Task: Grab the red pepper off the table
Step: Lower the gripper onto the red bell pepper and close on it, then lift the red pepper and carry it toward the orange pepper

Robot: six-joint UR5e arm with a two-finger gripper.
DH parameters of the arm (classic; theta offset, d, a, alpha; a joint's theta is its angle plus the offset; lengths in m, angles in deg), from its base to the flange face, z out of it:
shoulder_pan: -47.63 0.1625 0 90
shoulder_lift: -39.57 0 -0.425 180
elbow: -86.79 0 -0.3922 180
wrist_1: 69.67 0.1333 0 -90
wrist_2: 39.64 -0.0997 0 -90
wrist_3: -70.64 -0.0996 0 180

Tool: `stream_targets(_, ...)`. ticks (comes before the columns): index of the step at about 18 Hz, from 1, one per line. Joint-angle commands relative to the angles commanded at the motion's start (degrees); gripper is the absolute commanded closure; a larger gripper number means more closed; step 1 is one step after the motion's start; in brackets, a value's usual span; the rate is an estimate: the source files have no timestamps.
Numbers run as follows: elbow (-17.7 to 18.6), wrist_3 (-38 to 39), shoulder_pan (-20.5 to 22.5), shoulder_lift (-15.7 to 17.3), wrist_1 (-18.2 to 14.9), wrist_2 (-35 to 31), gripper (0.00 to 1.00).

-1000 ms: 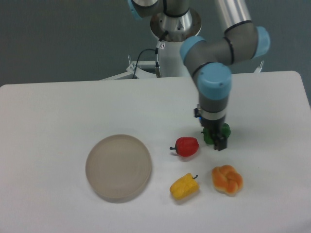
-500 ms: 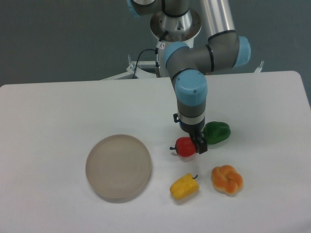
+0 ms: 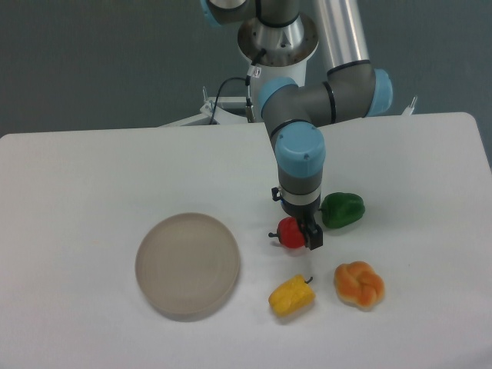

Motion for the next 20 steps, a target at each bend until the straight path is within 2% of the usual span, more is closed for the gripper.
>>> stream_targets(4,0.96,0.53,-0.09,-0.88,1.32,0.00,0.00)
stream_targets(7,2.46,0.62,-0.70,-1.32,3.95,0.00,0.00)
stream_targets(13,2.37,1.06,-0.97,-2.02,4.22,0.09,0.01)
stream_targets(14,2.11,1.06,-0.97,-2.02,4.31,0.09,0.06)
stream_targets(16,2.02,0.88,-0.79,-1.93,4.22,0.09,0.29)
stream_targets(19,1.58,0.79,-0.62,-1.93,4.22,0.09,0.38)
stream_targets(20,1.50,0.79,-0.44,-1.93,4.22,0.17,0.43)
